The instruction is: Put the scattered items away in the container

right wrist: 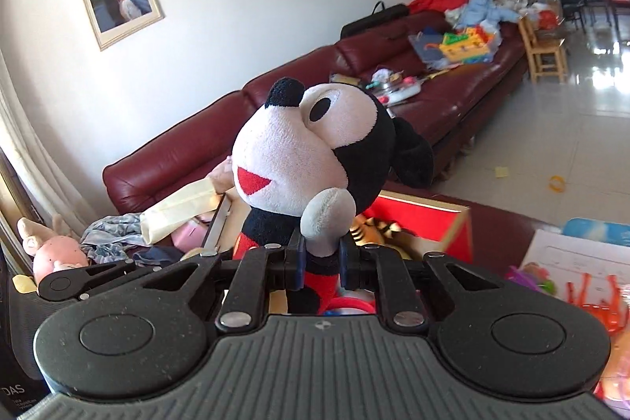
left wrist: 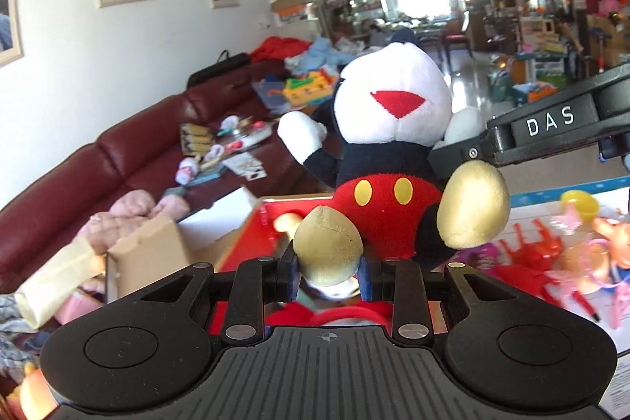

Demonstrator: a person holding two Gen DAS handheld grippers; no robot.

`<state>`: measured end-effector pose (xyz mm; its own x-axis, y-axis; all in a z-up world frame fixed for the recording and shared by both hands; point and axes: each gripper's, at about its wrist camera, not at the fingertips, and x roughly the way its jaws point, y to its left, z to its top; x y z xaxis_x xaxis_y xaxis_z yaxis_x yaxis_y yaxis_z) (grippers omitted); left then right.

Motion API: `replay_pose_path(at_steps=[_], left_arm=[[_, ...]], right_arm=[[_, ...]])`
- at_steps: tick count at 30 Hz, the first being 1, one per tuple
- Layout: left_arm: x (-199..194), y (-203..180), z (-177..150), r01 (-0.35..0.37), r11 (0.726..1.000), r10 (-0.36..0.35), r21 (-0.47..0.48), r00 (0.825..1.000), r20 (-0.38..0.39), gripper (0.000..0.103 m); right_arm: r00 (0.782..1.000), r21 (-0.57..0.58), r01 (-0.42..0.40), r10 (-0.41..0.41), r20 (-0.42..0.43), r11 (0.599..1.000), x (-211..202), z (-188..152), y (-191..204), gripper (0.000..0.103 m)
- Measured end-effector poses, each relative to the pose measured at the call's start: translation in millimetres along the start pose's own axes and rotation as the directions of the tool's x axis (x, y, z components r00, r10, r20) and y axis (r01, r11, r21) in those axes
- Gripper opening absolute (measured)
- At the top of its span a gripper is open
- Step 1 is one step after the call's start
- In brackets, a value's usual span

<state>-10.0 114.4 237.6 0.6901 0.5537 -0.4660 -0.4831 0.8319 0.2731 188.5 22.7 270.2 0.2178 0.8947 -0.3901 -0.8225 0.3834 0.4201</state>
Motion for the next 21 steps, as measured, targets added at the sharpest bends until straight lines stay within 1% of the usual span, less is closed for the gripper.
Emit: replay_pose_path(at_steps=[1, 3, 4, 5, 6, 7, 8, 9, 10, 11, 12, 14, 16, 21], left_arm=[[9.0, 6.9, 1.0, 0.003, 1.000, -0.003, -0.004, 1.000, -0.017, 0.028], [34.7, 17.2, -0.6, 0.020, 1.000, -0.020, -0.010, 0.997, -0.075, 0.028], [51.1, 19.3, -4.3, 0.019, 1.000, -0.020, -0.006, 0.994, -0.112, 0.031], [67.9, 21.9, -10.8, 0.008, 1.000, -0.009, -0.010, 0.988, -0.152, 0.044], [83.0, 23.4, -18.2, -0.007, 1.000, 0.003, -0.018, 0.982, -0.188, 0.051], [94.6, 24.4, -24.1, -0.029, 0.999, 0.022, -0.026, 0.975, -0.221, 0.056], [102.9, 25.3, -34.9, -0.045, 0.998, 0.035, -0.036, 0.968, -0.249, 0.056], [106.4, 26.4, -42.2, -0.038, 0.998, 0.024, -0.048, 0.965, -0.261, 0.057], [107.8, 28.2, -49.0, -0.020, 0.998, 0.003, -0.062, 0.963, -0.268, 0.059], [107.4, 29.1, -54.9, -0.009, 0.998, -0.010, -0.068, 0.962, -0.271, 0.064], [108.1, 30.1, -59.1, -0.010, 0.998, -0.009, -0.066, 0.962, -0.272, 0.067], [107.4, 31.9, -64.4, -0.019, 0.998, 0.001, -0.061, 0.963, -0.268, 0.074], [106.0, 33.4, -67.2, -0.012, 0.997, -0.010, -0.082, 0.964, -0.266, 0.078], [105.0, 36.3, -71.6, -0.008, 0.995, -0.019, -0.100, 0.964, -0.266, 0.085]], right_arm=[[1.000, 0.005, 0.003, -0.003, -0.015, 1.000, 8.2, 0.8, 0.9, 0.018], [0.998, 0.012, 0.018, -0.017, -0.056, 1.000, 28.2, 0.4, -1.0, 0.021], [0.994, -0.003, 0.038, -0.038, -0.103, 0.999, 40.6, -2.3, -3.0, 0.027], [0.985, -0.020, 0.064, -0.066, -0.159, 0.998, 56.9, -4.8, -5.1, 0.033], [0.975, -0.028, 0.091, -0.095, -0.199, 0.995, 69.8, -7.7, -10.2, 0.046], [0.968, -0.029, 0.121, -0.125, -0.216, 0.992, 78.9, -12.0, -15.2, 0.051], [0.964, -0.017, 0.142, -0.142, -0.224, 0.990, 82.7, -14.8, -19.3, 0.051], [0.963, 0.003, 0.147, -0.142, -0.231, 0.989, 83.1, -16.3, -23.4, 0.052], [0.964, 0.021, 0.138, -0.129, -0.232, 0.990, 81.6, -17.6, -25.8, 0.056], [0.966, 0.021, 0.128, -0.120, -0.229, 0.992, 80.0, -18.7, -25.2, 0.060], [0.966, 0.009, 0.133, -0.128, -0.225, 0.991, 77.8, -19.8, -25.1, 0.064], [0.964, -0.009, 0.143, -0.142, -0.224, 0.990, 78.5, -20.0, -21.6, 0.064], [0.962, 0.001, 0.132, -0.128, -0.239, 0.991, 81.7, -22.3, -22.0, 0.064], [0.955, -0.025, 0.112, -0.114, -0.274, 0.993, 96.3, -25.1, -11.9, 0.065]])
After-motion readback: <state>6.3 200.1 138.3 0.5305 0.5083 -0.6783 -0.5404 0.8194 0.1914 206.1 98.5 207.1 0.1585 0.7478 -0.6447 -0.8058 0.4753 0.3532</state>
